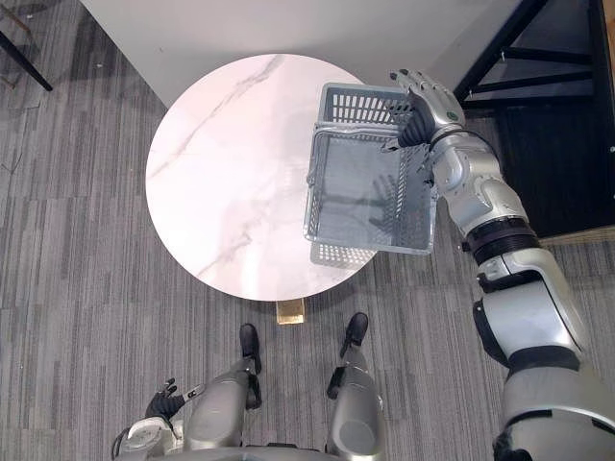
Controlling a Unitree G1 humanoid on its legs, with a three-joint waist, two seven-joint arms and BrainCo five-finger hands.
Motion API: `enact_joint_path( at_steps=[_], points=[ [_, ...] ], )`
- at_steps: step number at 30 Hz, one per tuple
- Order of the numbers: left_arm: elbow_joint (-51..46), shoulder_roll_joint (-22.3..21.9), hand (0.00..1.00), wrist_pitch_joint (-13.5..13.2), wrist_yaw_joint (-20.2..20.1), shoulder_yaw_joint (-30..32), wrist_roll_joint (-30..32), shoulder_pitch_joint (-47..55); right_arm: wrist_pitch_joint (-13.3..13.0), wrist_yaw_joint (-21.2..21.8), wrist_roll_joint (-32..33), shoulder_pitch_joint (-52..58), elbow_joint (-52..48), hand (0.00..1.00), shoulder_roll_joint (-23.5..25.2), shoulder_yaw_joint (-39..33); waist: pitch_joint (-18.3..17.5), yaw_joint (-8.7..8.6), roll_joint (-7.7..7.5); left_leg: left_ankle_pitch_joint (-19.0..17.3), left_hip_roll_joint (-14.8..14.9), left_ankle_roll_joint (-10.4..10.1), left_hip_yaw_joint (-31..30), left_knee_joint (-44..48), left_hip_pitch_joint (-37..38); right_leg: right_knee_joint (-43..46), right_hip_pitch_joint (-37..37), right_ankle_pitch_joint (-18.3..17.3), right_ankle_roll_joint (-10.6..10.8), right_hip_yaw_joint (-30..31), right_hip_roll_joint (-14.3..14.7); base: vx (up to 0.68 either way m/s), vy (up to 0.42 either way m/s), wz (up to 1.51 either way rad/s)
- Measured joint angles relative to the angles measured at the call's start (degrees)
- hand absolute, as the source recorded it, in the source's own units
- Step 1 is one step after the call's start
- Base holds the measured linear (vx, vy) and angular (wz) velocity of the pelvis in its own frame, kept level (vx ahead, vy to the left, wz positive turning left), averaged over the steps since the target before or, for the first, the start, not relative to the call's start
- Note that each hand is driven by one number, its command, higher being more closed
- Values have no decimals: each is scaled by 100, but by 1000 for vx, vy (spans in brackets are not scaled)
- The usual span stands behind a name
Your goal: Pick vegetable in the basket
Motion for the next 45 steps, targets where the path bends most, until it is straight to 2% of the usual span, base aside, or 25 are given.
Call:
enact_joint_path(
  at_steps=[17, 22, 34, 35, 45],
  points=[
    [-41, 61, 0, -44, 12, -229, 2, -91, -22, -19, -211, 429, 250, 0, -153, -40, 130, -13, 3, -2, -13, -1, -20, 49, -146, -15, -145, 36, -7, 64, 3, 1, 1, 0],
    [-52, 60, 0, -64, 42, -235, 1, -91, -16, -123, -211, 428, 438, 0, -154, -295, 130, -14, 3, 4, -25, 6, -84, 56, -235, 14, -222, 36, -8, 41, -6, 15, 3, 2],
    [-51, 74, 0, -118, 105, -284, 1, -122, -1, -146, -212, 194, 674, 0, -144, -226, 130, 30, 4, 24, -21, 31, -177, 46, -298, 5, -242, 36, -7, 36, 2, 12, 1, 2],
    [-51, 74, 0, -118, 113, -285, 1, -123, -2, -145, -212, 113, 764, 100, -124, -220, 130, 29, 4, 26, -22, 33, -181, 45, -302, 3, -242, 36, -7, 36, 1, 0, 0, 0],
    [-47, 85, 0, -110, 185, -345, 4, -207, 85, -151, -212, -202, 1169, 100, -90, -227, 132, 71, 11, 59, -22, 50, -310, 46, -405, -35, -252, 37, -7, -19, 5, 26, -1, 6]
  ],
)
